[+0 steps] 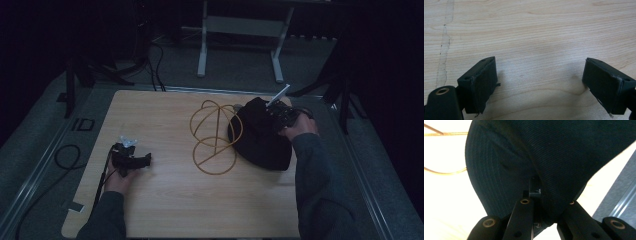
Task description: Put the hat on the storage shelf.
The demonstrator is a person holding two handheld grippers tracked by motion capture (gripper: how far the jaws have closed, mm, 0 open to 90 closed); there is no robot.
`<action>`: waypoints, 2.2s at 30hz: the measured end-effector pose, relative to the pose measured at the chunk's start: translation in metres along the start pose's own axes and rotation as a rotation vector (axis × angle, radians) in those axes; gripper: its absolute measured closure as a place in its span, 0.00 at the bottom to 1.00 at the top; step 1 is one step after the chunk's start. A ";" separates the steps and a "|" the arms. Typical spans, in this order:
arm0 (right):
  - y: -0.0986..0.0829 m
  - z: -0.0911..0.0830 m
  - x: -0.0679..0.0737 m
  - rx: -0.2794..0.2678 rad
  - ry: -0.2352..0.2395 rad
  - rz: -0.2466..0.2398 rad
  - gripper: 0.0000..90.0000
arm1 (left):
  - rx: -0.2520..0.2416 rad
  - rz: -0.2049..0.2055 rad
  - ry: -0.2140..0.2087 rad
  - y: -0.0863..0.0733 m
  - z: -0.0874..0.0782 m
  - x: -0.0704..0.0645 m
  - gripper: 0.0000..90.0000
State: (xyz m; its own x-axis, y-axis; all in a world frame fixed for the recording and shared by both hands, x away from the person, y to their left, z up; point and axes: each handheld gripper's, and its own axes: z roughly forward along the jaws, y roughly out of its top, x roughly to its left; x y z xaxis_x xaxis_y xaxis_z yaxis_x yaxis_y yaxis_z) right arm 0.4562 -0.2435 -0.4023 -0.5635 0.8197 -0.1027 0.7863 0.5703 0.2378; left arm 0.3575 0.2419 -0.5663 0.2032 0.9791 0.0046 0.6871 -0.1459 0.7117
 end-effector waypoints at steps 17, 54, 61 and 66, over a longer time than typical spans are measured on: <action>0.015 -0.028 0.006 0.035 -0.074 -0.196 0.96 | 0.001 0.002 0.000 0.000 0.000 0.000 0.14; 0.023 -0.088 -0.010 -0.148 -0.019 -0.360 0.96 | 0.000 0.000 0.000 0.000 0.000 0.000 0.14; 0.020 -0.092 -0.014 -0.163 0.000 -0.374 0.96 | 0.000 0.001 0.000 0.000 0.000 0.000 0.14; 0.019 -0.096 -0.016 -0.183 0.007 -0.369 0.96 | 0.000 0.001 0.000 0.000 0.000 0.000 0.14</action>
State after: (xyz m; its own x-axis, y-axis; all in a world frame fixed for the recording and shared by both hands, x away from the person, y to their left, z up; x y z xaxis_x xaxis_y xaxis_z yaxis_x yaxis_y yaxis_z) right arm 0.4554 -0.2510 -0.3033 -0.8015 0.5610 -0.2072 0.4732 0.8068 0.3539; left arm 0.3575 0.2420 -0.5663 0.2037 0.9790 0.0048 0.6870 -0.1464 0.7118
